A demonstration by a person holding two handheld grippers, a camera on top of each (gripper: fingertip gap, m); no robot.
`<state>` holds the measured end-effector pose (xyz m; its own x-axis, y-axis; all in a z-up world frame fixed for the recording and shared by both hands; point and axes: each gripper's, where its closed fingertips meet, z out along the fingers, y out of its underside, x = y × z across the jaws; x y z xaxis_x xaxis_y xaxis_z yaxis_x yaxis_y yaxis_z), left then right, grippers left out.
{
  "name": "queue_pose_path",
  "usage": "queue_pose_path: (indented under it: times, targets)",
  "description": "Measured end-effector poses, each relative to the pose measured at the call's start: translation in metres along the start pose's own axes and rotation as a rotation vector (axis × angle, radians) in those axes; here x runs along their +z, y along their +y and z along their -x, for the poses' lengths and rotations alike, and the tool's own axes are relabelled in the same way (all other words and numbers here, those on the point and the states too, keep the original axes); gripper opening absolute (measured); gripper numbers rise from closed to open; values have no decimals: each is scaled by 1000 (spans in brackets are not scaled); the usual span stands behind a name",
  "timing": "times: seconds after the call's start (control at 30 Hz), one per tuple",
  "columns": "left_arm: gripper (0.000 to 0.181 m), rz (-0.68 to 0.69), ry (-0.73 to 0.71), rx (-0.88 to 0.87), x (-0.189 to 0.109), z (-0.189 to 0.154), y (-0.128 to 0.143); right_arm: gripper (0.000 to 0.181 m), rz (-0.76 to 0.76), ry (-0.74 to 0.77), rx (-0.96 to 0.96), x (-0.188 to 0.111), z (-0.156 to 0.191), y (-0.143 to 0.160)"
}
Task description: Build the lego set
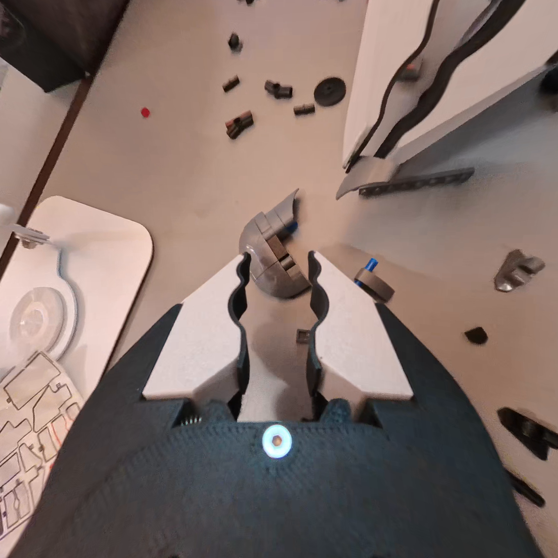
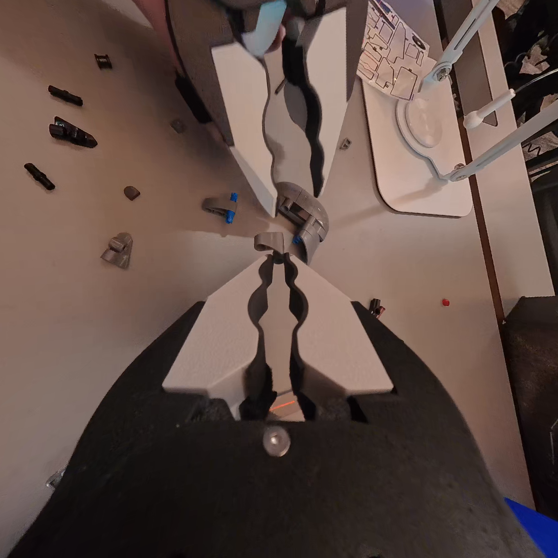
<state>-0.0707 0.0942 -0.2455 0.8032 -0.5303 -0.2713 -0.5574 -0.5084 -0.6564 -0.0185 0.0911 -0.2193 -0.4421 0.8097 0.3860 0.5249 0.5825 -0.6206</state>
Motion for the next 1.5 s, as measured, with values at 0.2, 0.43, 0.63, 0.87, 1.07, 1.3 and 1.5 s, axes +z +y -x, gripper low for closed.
queue_pose_path:
  times: [0.2, 0.43, 0.63, 0.87, 1.07, 1.3, 1.5]
  targets:
    - [23, 4, 2, -29, 4, 5, 4, 5, 2, -2, -1, 0, 1, 0]
    - [20, -42, 78, -146, 1, 10, 6, 5, 12, -13, -1, -1, 2, 2]
    - [19, -102, 168, -298, -2, 18, 7, 5, 19, -26, -3, 0, 5, 2]
    - [19, -151, 254, -428, -4, 24, 7, 5, 22, -31, -4, 1, 7, 2]
    - [18, -161, 269, -462, -5, 27, 8, 5, 25, -38, -6, 2, 8, 3]
    - [18, -162, 270, -463, -5, 28, 8, 5, 25, -41, -6, 3, 9, 3]
    - [17, -160, 272, -415, -6, 24, 7, 5, 29, -56, -10, 4, 12, 3]
